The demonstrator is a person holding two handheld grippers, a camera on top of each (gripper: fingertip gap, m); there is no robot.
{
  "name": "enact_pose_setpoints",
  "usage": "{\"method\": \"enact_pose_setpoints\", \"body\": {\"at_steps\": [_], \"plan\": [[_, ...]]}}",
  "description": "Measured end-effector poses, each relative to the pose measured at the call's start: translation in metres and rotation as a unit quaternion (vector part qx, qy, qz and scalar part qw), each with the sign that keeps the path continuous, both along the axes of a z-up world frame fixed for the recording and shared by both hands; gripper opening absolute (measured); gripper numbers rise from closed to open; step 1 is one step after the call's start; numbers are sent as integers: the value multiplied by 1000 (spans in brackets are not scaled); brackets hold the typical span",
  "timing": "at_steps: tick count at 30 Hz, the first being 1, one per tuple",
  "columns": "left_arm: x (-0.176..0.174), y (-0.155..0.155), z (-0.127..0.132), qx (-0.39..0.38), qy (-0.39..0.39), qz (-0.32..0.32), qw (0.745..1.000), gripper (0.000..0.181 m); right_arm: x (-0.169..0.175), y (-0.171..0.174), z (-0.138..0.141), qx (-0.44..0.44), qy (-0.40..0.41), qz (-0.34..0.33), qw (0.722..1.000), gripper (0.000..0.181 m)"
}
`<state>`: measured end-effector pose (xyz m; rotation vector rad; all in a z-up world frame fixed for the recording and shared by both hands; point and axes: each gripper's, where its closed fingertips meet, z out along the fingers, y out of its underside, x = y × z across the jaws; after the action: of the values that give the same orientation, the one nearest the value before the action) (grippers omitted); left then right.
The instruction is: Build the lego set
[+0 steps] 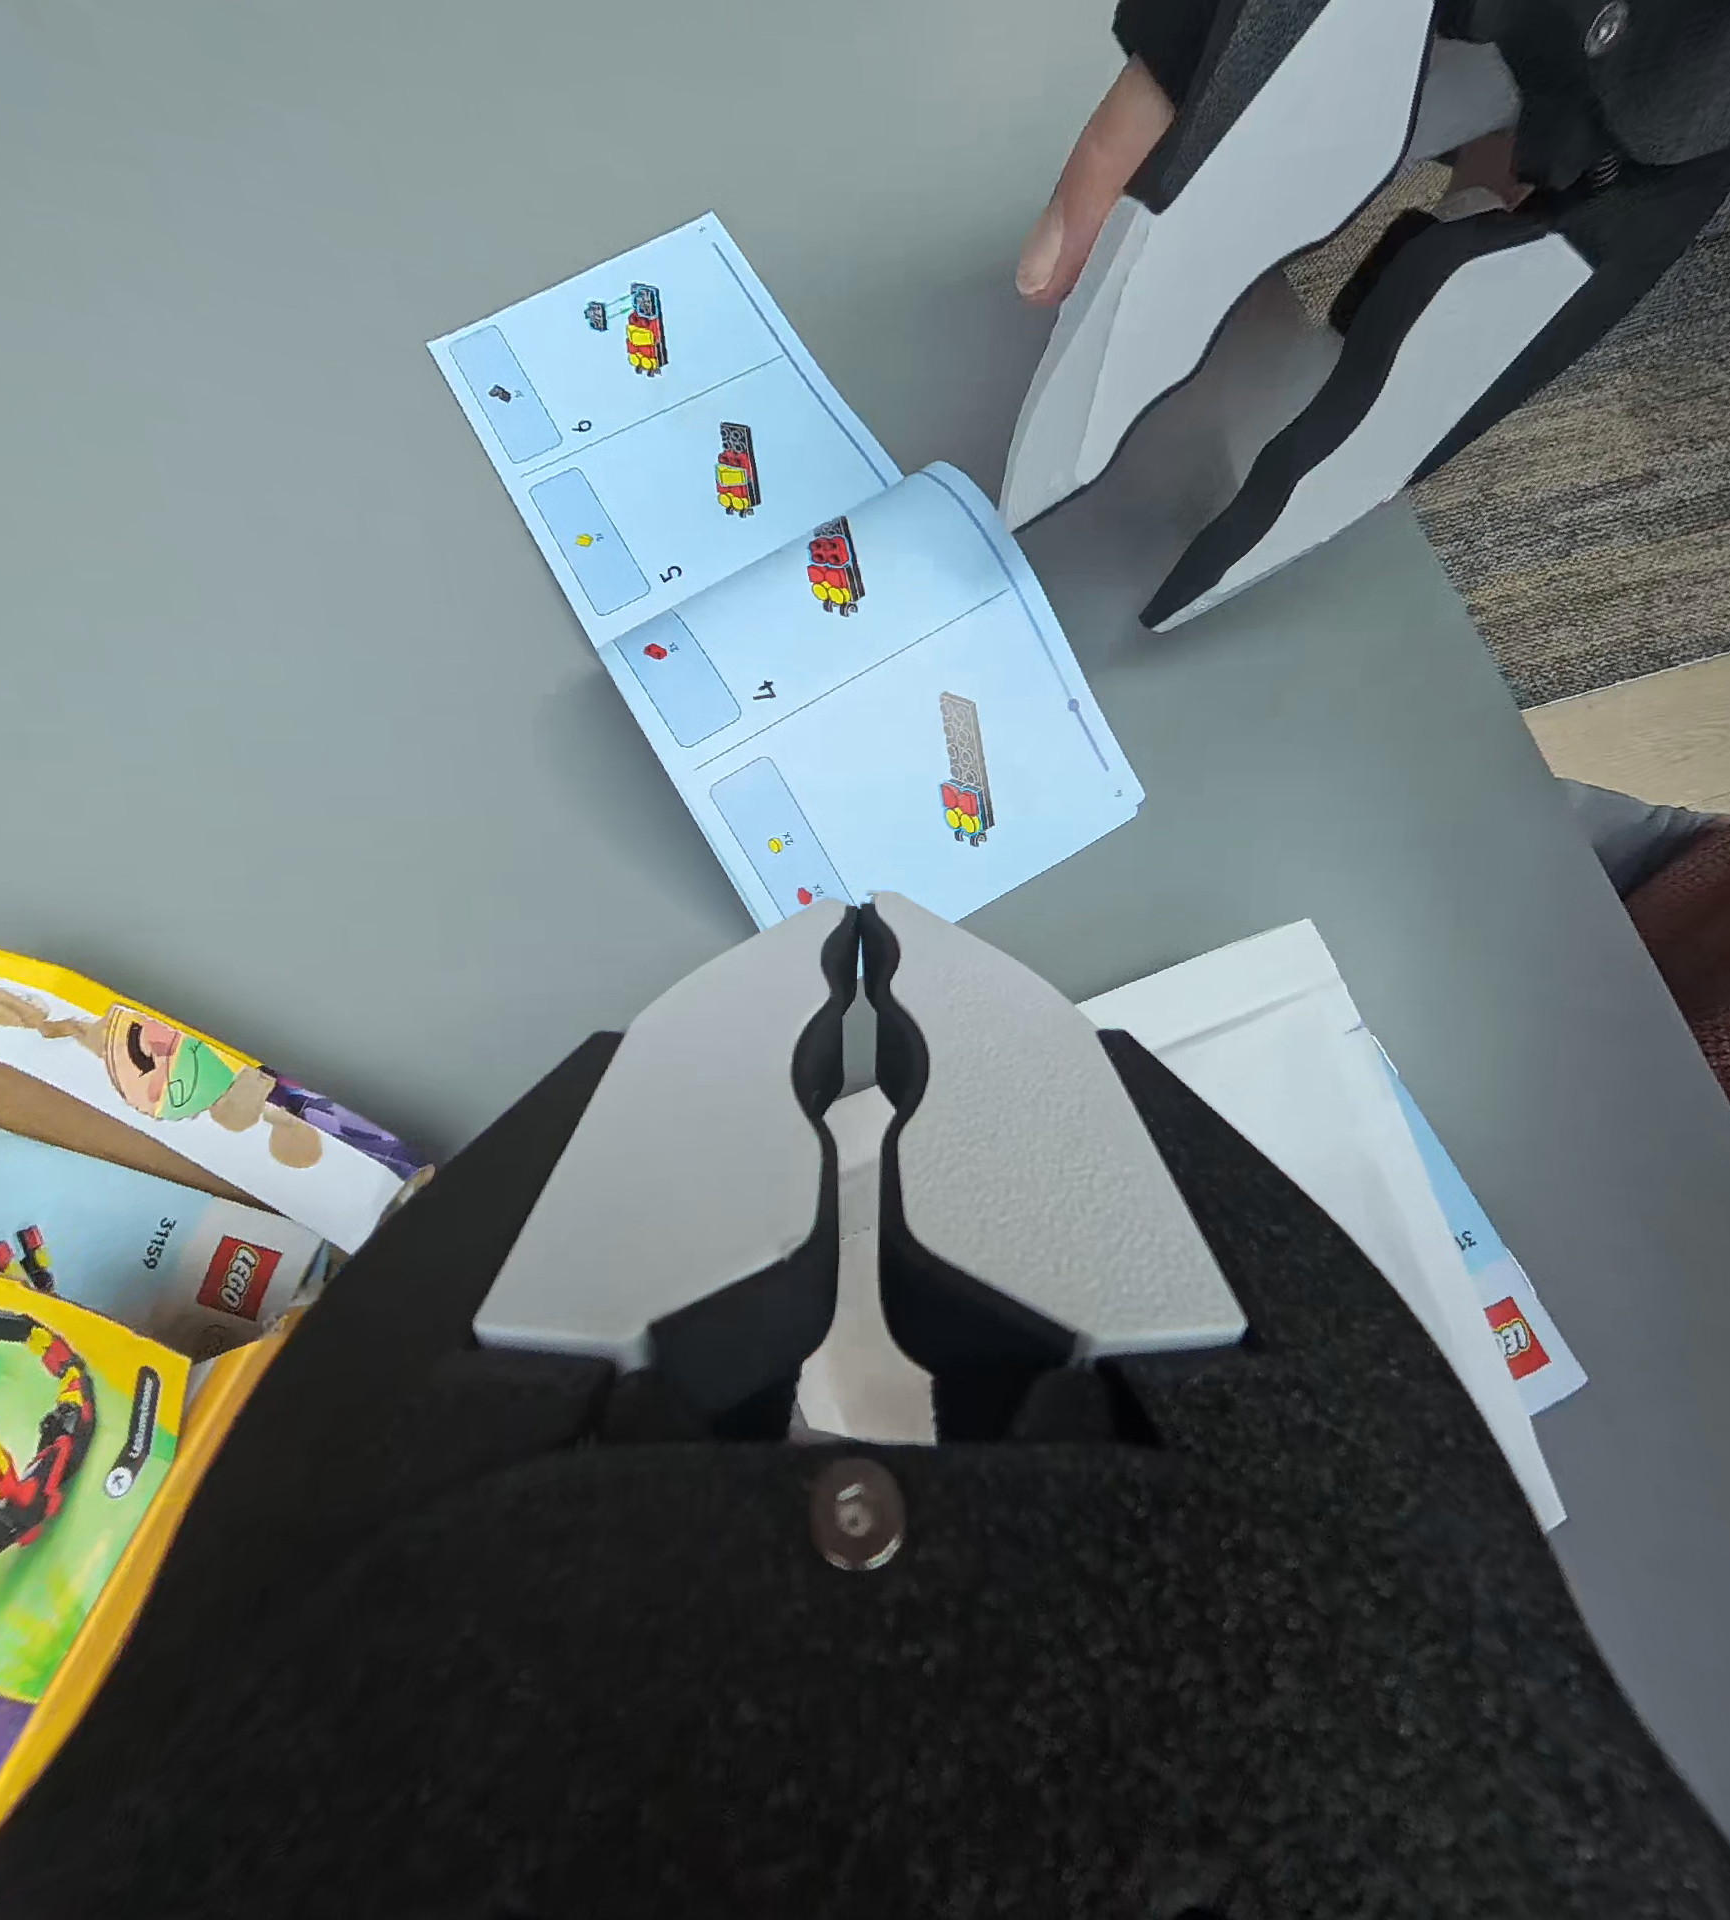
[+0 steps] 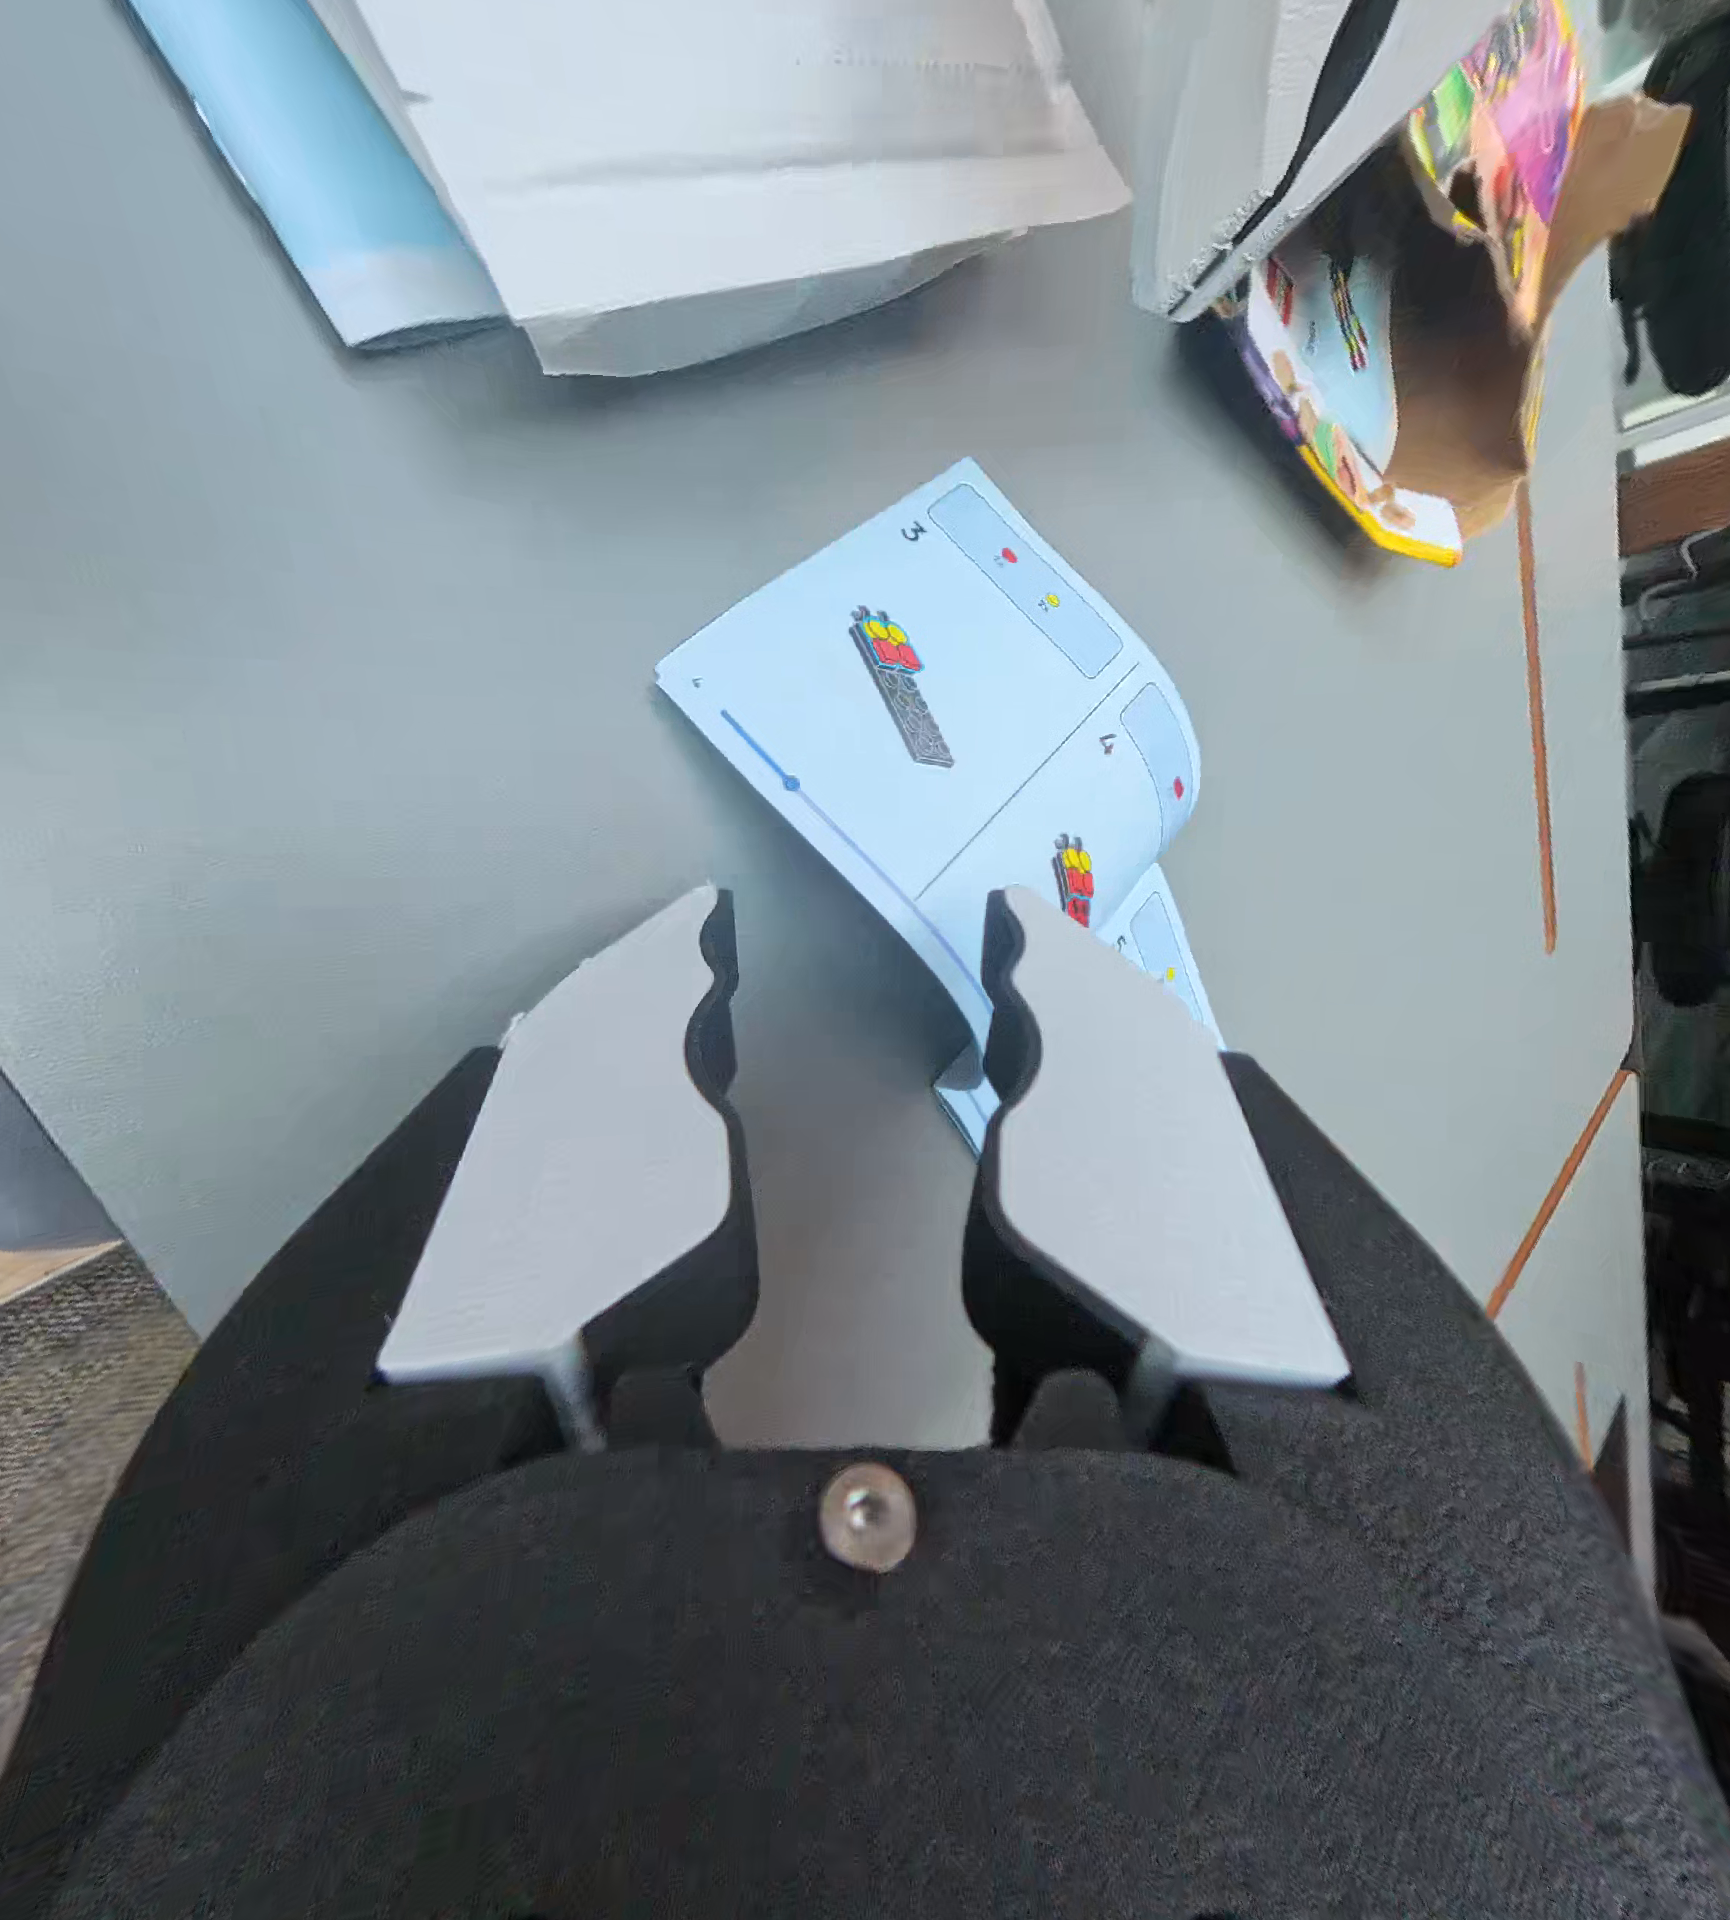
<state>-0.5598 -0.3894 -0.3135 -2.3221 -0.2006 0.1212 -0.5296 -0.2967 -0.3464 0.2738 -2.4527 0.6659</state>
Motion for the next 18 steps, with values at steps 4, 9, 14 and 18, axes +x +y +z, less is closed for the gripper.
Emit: {"method": "enact_pose_setpoints", "body": {"at_steps": [4,9,14,18], "plan": [[7,1,-5,1,-14,6,1000,0,-7,-2,-6,47,39,56,997,32],[10,2,-8,-4,-23,9,1000,0,-14,-5,-8,73,38,87,993,0],[11,1,-11,-13,-28,2,1000,0,-13,-11,1,49,7,78,996,0],[13,0,-14,-20,-30,-4,999,0,-11,-19,0,-13,-89,47,995,0]]}}
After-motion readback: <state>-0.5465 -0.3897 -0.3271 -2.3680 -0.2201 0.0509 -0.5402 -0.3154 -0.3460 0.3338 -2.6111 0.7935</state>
